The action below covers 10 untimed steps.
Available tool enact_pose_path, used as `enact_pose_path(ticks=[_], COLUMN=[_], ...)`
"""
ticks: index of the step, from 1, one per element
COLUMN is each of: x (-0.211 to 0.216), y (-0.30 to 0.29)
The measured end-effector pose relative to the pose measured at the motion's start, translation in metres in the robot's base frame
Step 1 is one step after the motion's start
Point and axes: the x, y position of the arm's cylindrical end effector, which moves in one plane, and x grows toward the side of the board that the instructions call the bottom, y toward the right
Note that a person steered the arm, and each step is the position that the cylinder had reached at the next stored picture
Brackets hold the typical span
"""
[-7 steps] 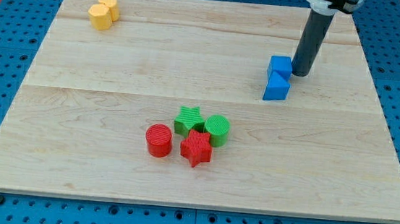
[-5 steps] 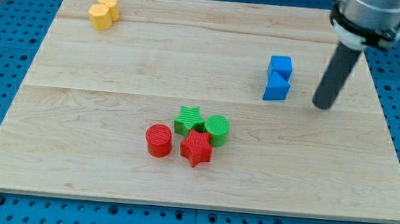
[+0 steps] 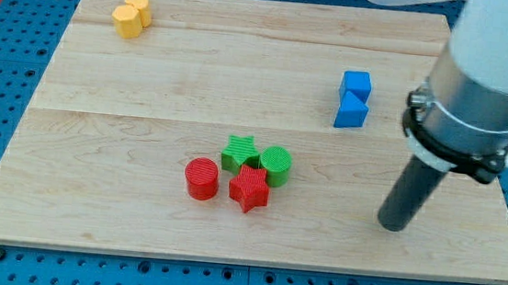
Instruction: Move the red star along with red circle towards right
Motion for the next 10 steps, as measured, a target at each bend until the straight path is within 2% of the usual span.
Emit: enact_pose_path(ticks=[1,3,7,10], x=[0.000,-0.021,-0.026,-0.007], y=[-0.038,-0.067,-0.204,-0.204])
